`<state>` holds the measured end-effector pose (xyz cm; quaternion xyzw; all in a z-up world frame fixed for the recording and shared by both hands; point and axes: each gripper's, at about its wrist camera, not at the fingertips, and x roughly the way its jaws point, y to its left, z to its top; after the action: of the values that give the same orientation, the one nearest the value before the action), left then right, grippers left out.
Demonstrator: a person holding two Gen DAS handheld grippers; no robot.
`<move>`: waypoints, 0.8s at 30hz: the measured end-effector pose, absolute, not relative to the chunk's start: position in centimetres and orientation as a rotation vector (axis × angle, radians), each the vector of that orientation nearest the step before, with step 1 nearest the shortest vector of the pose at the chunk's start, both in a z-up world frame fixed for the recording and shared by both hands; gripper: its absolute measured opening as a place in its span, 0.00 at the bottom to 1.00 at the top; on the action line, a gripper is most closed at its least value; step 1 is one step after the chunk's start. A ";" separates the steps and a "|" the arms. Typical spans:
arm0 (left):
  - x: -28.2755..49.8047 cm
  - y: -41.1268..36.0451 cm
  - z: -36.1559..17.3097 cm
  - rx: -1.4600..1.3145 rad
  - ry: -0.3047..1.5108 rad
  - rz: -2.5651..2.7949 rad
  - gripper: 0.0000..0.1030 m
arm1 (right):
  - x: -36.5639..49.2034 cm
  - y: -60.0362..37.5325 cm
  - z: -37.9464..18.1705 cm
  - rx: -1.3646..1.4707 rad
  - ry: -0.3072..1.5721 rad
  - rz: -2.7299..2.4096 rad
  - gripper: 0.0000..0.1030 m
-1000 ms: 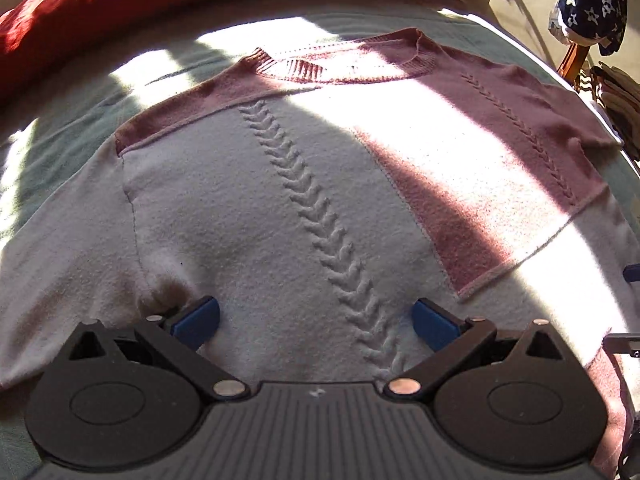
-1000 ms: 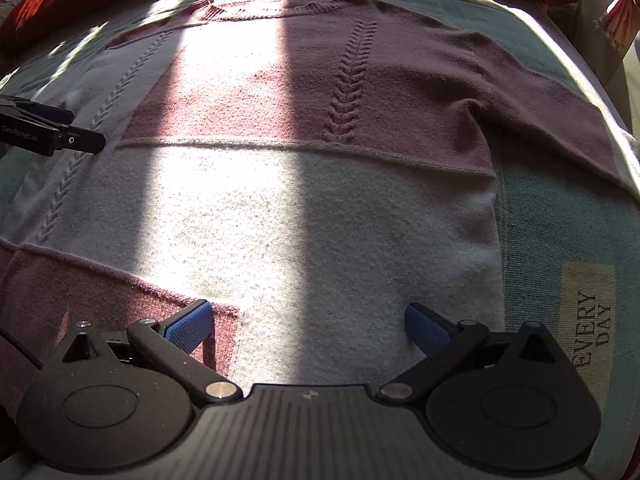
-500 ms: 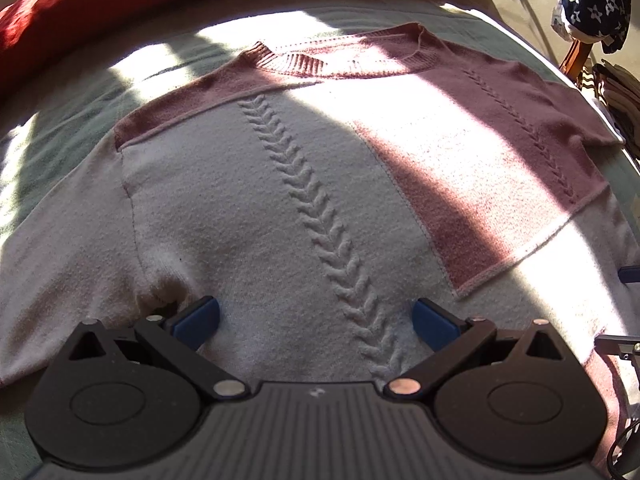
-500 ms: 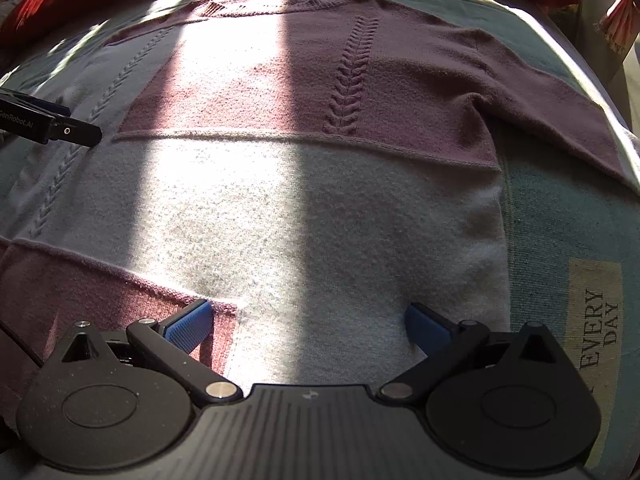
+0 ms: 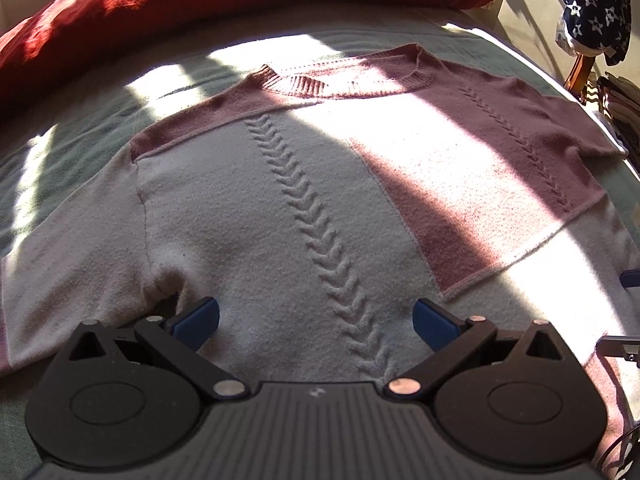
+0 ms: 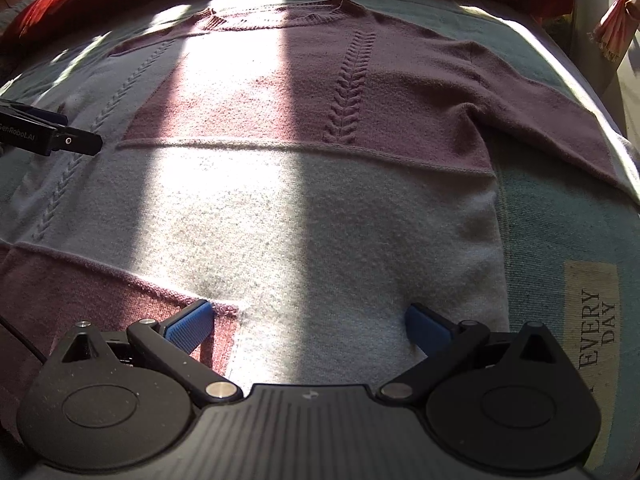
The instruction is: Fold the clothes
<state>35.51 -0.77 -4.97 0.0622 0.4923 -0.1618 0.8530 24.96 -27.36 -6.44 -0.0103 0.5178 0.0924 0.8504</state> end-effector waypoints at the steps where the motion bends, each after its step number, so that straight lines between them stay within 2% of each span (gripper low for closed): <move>1: 35.2 -0.9 -4.6 0.109 1.029 -0.347 0.99 | 24.9 -27.7 -5.9 -0.010 1.069 0.206 1.00; 4: 34.4 -1.8 -4.4 0.091 1.028 -0.366 0.99 | 25.3 -28.6 -4.6 0.003 1.010 0.219 1.00; 8: 33.6 -3.2 -6.7 0.168 1.101 -0.338 0.99 | 26.2 -29.5 -5.1 0.042 1.039 0.222 1.00; 11: 32.8 -3.0 -7.2 0.161 1.071 -0.325 0.99 | 26.1 -29.5 -6.5 0.041 1.093 0.205 1.00; 16: 32.5 -2.6 -7.4 0.139 1.047 -0.326 0.99 | 24.8 -28.5 -7.2 -0.057 1.069 0.226 1.00; 24: 32.4 -1.8 -7.6 0.143 1.025 -0.404 0.99 | 24.5 -27.2 -7.4 -0.050 1.031 0.130 1.00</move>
<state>32.41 -1.84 -7.57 0.0677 0.4866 -0.1916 0.8497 24.47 -27.15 -7.39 -0.0239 0.4927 0.0619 0.8677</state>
